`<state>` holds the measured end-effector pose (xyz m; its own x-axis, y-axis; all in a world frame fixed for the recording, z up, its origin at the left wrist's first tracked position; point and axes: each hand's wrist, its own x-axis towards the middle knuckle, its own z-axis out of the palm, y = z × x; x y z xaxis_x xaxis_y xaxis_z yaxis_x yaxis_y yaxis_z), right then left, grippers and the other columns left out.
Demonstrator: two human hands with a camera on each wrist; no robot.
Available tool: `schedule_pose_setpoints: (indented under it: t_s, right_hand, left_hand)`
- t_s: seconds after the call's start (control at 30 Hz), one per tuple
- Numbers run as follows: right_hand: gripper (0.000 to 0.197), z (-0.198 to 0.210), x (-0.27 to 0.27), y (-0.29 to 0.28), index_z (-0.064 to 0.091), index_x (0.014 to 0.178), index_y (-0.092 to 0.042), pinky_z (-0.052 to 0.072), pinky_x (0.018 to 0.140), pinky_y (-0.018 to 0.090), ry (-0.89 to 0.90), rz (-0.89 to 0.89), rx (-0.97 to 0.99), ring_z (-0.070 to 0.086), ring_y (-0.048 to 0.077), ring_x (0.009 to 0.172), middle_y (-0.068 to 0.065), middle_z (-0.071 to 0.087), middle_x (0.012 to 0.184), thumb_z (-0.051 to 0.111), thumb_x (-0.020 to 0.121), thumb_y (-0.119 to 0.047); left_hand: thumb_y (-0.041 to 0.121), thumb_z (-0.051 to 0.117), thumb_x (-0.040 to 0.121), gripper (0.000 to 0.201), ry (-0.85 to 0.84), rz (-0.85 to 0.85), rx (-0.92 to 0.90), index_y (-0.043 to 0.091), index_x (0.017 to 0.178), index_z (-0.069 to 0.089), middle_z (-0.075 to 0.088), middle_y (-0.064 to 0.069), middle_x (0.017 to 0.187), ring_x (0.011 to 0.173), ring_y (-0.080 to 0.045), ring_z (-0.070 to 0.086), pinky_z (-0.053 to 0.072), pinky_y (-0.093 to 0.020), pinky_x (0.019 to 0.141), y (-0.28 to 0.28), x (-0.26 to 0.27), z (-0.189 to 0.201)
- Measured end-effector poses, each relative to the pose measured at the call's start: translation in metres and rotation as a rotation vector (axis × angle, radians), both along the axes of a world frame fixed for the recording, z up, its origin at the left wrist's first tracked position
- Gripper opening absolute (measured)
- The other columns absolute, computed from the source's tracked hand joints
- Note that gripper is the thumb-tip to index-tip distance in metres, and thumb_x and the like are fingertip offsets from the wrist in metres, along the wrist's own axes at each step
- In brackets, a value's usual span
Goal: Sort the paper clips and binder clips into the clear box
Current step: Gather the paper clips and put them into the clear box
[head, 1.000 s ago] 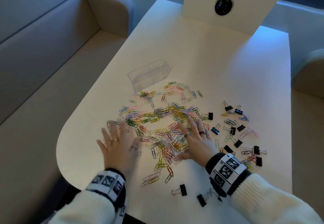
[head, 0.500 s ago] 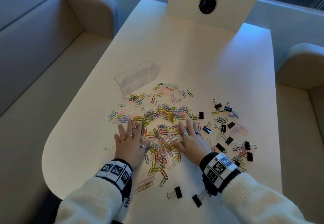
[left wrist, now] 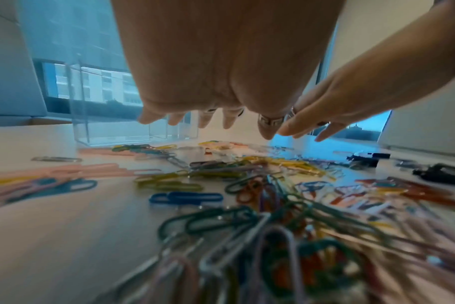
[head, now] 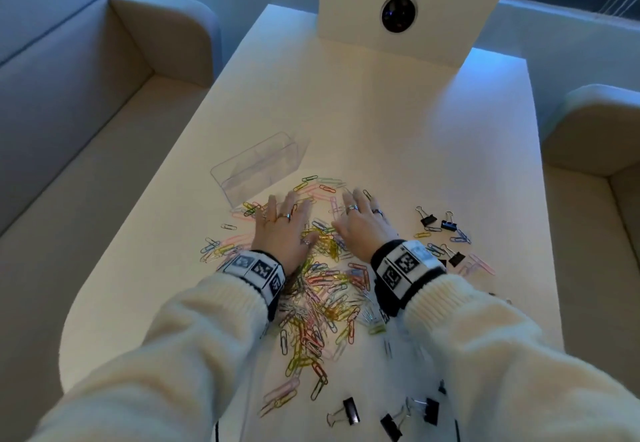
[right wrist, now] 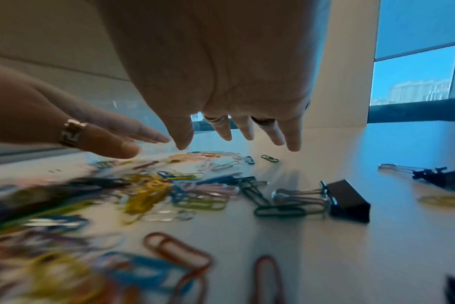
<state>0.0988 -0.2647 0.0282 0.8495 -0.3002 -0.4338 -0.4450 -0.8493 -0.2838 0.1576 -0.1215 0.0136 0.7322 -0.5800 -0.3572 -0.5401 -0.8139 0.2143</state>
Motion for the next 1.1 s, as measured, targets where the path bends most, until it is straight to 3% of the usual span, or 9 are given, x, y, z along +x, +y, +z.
schedule_pose_setpoints:
  t_s: [0.1,0.2,0.37,0.43,0.67,0.83,0.93,1.03,1.1]
  right_hand:
    - [0.061,-0.012,0.020,-0.013,0.001,0.147,-0.021,0.009,0.116,0.049,0.126,-0.058,-0.022,-0.009,0.037,0.141,0.006,-0.014,0.155,0.028,0.097,-0.042]
    - [0.051,-0.019,0.013,-0.009,0.016,0.145,-0.023,0.010,0.115,0.054,0.178,0.189,-0.103,-0.009,0.042,0.140,0.010,-0.008,0.155,0.030,0.098,-0.037]
    - [0.048,-0.003,0.000,-0.006,0.030,0.139,-0.013,0.034,0.106,0.045,0.013,0.241,-0.095,0.029,0.030,0.133,0.008,0.026,0.146,0.029,0.098,-0.037]
    - [0.046,0.000,0.020,-0.012,0.031,0.138,-0.014,0.038,0.101,0.046,-0.081,0.210,-0.101,0.035,0.029,0.129,0.005,0.026,0.146,0.031,0.097,-0.033]
    - [0.055,-0.015,0.072,-0.005,0.009,0.146,-0.023,0.020,0.107,0.059,0.122,0.269,-0.037,0.003,0.029,0.143,-0.009,-0.004,0.155,0.028,0.097,-0.041]
    - [0.057,-0.009,0.029,0.011,0.016,0.145,-0.018,0.025,0.110,0.055,0.075,0.500,-0.073,0.006,0.029,0.143,-0.004,0.002,0.156,0.033,0.096,-0.041]
    - [0.054,-0.004,0.004,0.011,0.024,0.143,-0.020,0.027,0.110,0.052,0.045,0.539,-0.026,0.010,0.025,0.142,-0.003,0.012,0.154,0.036,0.096,-0.043]
    - [0.063,0.003,0.006,0.009,0.026,0.142,-0.028,0.031,0.105,0.052,0.012,0.408,-0.006,0.026,0.026,0.135,-0.001,0.020,0.149,0.041,0.088,-0.057]
    - [0.079,0.004,0.010,0.010,0.020,0.142,-0.032,0.030,0.101,0.056,0.067,0.394,-0.038,0.025,0.029,0.133,-0.001,0.018,0.147,0.049,0.078,-0.067]
  left_hand:
    - [0.056,0.024,0.093,0.066,0.047,0.018,0.092,0.029,0.146,-0.005,-0.013,-0.001,0.156,0.142,-0.035,-0.013,0.001,-0.059,0.111,-0.009,0.008,-0.011]
    - [0.058,0.023,0.092,0.065,0.137,0.017,0.095,0.033,0.145,-0.005,-0.018,0.000,0.155,0.141,-0.033,-0.018,-0.004,-0.058,0.112,-0.005,-0.001,-0.016]
    - [0.047,0.026,0.095,0.050,-0.032,0.156,-0.122,0.034,0.143,0.019,0.010,0.004,0.156,0.144,-0.026,0.004,0.001,-0.052,0.113,0.026,-0.010,-0.010]
    - [0.039,0.033,0.096,0.046,-0.113,0.245,-0.127,0.028,0.140,0.029,0.022,0.002,0.153,0.141,-0.026,0.015,0.006,-0.051,0.114,0.039,-0.002,-0.013]
    - [0.031,0.041,0.095,0.054,-0.005,0.188,-0.213,0.011,0.143,0.026,0.017,-0.006,0.153,0.141,-0.025,0.010,0.012,-0.034,0.116,0.029,0.007,-0.016]
    - [0.032,0.044,0.094,0.053,0.100,0.048,-0.192,0.017,0.142,0.028,0.016,0.001,0.154,0.142,-0.020,0.010,0.019,-0.035,0.115,0.038,-0.023,-0.013]
    - [0.017,0.047,0.091,0.041,0.140,0.093,-0.334,0.022,0.132,0.046,0.038,0.003,0.145,0.132,-0.017,0.034,0.032,-0.030,0.107,0.047,-0.027,0.001]
    - [0.009,0.049,0.089,0.035,-0.024,0.258,-0.498,0.021,0.121,0.056,0.047,0.003,0.136,0.126,-0.016,0.039,0.031,-0.027,0.101,0.050,-0.008,0.024]
    - [0.008,0.052,0.086,0.035,-0.239,0.346,-0.589,0.019,0.120,0.056,0.047,-0.001,0.134,0.125,-0.020,0.036,0.030,-0.036,0.103,0.046,0.013,0.041]
